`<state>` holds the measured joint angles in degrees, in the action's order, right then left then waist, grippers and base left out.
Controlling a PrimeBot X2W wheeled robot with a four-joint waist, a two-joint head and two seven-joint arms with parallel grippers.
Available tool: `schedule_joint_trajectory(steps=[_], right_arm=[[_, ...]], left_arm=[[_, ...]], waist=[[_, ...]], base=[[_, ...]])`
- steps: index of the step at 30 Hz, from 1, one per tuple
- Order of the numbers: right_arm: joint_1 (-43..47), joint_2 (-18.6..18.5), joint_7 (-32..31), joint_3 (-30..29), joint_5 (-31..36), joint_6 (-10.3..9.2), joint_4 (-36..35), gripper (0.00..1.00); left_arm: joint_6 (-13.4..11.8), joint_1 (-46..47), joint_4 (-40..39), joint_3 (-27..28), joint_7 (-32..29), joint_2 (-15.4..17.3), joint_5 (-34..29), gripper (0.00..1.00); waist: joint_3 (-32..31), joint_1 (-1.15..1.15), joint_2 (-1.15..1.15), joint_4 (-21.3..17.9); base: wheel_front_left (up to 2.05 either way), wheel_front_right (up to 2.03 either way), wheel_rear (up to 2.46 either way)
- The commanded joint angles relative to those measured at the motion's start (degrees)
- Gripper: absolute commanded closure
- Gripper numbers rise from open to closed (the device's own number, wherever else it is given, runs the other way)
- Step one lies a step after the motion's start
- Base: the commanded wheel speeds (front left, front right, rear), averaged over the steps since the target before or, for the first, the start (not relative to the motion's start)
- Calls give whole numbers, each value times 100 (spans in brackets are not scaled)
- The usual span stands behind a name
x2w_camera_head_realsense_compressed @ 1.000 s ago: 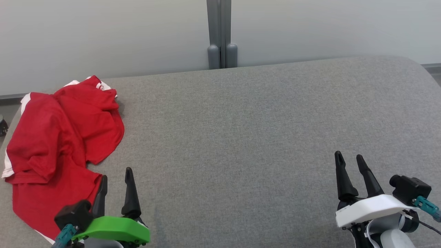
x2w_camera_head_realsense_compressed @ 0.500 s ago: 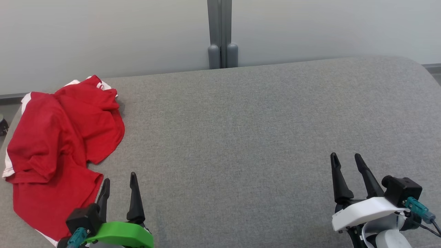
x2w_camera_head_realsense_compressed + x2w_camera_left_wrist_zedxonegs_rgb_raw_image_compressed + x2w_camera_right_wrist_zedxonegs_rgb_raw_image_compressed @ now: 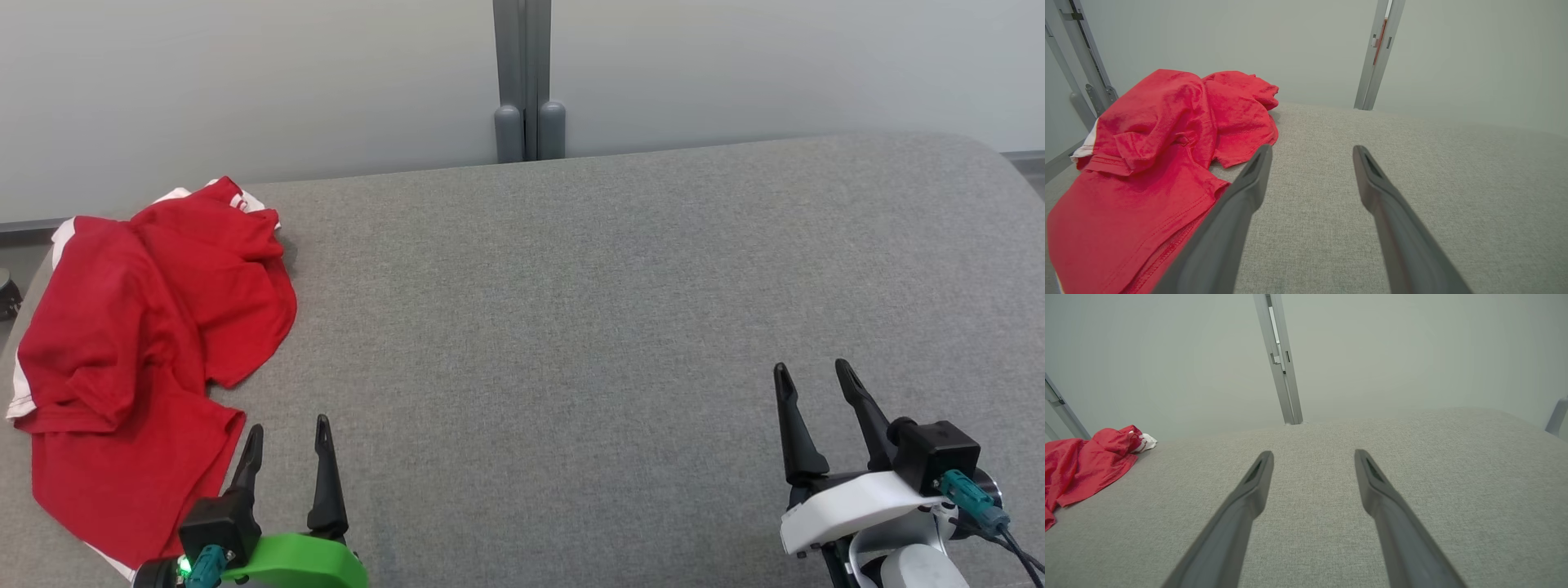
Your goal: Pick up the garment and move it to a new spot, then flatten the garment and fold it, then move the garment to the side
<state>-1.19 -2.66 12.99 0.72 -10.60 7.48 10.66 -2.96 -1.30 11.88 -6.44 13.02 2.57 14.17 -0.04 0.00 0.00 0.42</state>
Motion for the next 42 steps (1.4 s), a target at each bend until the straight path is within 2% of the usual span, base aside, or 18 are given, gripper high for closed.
schedule_joint_trajectory(steps=[1,18,42], right_arm=[[-24,-29,53,6,122,2,-37,0],[-12,-32,232,33,721,1,-41,0],[25,-31,228,-5,641,1,-27,0]], left_arm=[[-1,-51,9,3,51,45,-97,0],[14,-103,137,49,229,50,-592,0],[-1,-99,201,76,223,50,-483,0]], waist=[[0,0,0,1],[6,0,0,-1],[23,0,0,93]], base=[[0,0,0],[0,0,0],[0,0,0]])
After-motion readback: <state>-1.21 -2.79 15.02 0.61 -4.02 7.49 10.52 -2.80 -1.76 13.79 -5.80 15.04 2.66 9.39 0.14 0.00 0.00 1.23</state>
